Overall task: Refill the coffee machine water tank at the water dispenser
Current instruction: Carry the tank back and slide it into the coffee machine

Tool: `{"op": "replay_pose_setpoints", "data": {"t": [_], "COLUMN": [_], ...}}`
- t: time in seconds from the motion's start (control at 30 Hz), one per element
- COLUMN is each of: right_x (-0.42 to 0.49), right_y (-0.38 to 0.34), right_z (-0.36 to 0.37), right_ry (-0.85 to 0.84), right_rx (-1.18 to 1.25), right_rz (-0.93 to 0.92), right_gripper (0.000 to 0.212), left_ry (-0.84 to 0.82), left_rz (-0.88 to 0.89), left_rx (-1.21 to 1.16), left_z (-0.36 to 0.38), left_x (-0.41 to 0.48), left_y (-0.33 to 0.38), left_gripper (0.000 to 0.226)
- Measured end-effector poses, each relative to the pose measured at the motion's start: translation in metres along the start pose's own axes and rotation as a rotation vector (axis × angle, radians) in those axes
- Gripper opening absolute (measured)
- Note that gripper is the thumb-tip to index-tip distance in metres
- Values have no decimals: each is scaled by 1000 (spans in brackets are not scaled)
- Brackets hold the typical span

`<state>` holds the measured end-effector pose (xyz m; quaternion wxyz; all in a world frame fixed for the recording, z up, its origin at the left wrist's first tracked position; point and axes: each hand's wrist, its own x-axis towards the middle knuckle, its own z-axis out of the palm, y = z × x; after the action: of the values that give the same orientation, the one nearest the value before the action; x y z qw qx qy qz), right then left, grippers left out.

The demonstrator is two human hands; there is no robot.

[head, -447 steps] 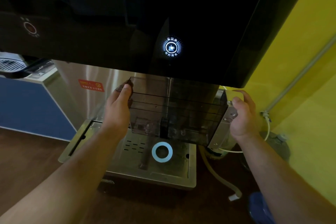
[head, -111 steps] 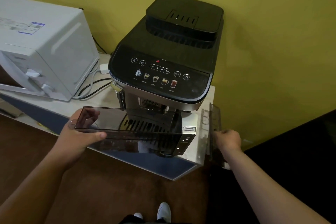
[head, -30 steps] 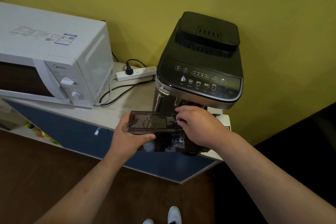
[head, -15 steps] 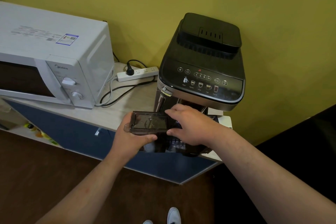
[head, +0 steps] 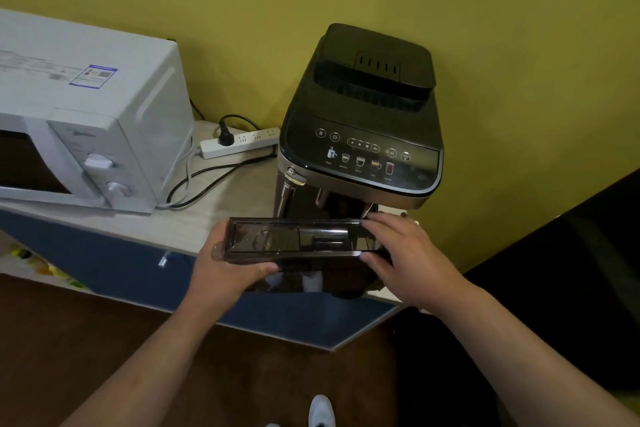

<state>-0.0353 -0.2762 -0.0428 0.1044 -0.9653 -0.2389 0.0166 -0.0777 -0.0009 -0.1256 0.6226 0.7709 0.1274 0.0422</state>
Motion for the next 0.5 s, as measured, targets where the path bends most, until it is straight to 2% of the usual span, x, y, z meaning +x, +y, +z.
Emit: {"op": "replay_pose_setpoints", "data": {"t": [0.13,0.23,0.4,0.5], "right_x": [-12,-12,-3,-1], "right_y": [31,39,48,51], "right_z": [1,3,2,3], "right_ry": [65,34,-69,-24], "right_rx": [63,196,424,517], "right_rz": [103,192,259,270], "right_gripper": [53,61,57,61], "left_ry": [-5,-4,-11,-16], "left_rz": [10,20,34,34], "left_rx": [4,20,39,53], "left_z": [1,-1,1,0], "left_x": [1,3,4,5], "left_y": [1,-2,0,1], "left_gripper": [69,68,65,67]}}
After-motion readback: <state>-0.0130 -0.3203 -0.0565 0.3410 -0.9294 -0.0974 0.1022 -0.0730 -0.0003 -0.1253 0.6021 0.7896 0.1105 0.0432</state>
